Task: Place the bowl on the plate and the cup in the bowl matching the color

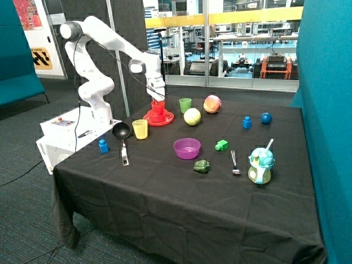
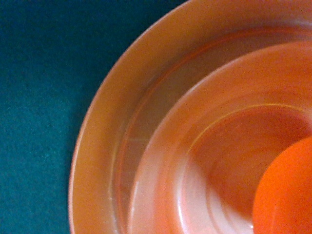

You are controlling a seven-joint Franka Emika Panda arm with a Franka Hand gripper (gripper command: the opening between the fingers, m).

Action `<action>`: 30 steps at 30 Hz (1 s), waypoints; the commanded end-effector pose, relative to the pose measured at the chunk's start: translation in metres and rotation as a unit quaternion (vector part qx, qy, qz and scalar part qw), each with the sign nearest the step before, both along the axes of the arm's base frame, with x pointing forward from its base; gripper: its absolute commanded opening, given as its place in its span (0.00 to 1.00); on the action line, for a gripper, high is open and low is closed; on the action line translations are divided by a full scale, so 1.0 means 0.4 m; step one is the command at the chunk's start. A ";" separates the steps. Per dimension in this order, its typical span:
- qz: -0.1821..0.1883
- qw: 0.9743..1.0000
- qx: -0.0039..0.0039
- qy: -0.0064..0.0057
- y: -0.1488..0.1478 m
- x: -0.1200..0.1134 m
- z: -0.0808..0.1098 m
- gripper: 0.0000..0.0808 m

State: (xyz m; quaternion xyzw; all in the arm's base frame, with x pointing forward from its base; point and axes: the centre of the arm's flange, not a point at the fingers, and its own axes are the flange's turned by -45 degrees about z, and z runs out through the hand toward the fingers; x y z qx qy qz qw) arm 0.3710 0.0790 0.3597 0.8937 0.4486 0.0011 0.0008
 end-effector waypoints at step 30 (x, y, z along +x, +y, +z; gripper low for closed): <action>-0.024 1.000 0.000 0.001 0.016 0.008 -0.029 0.65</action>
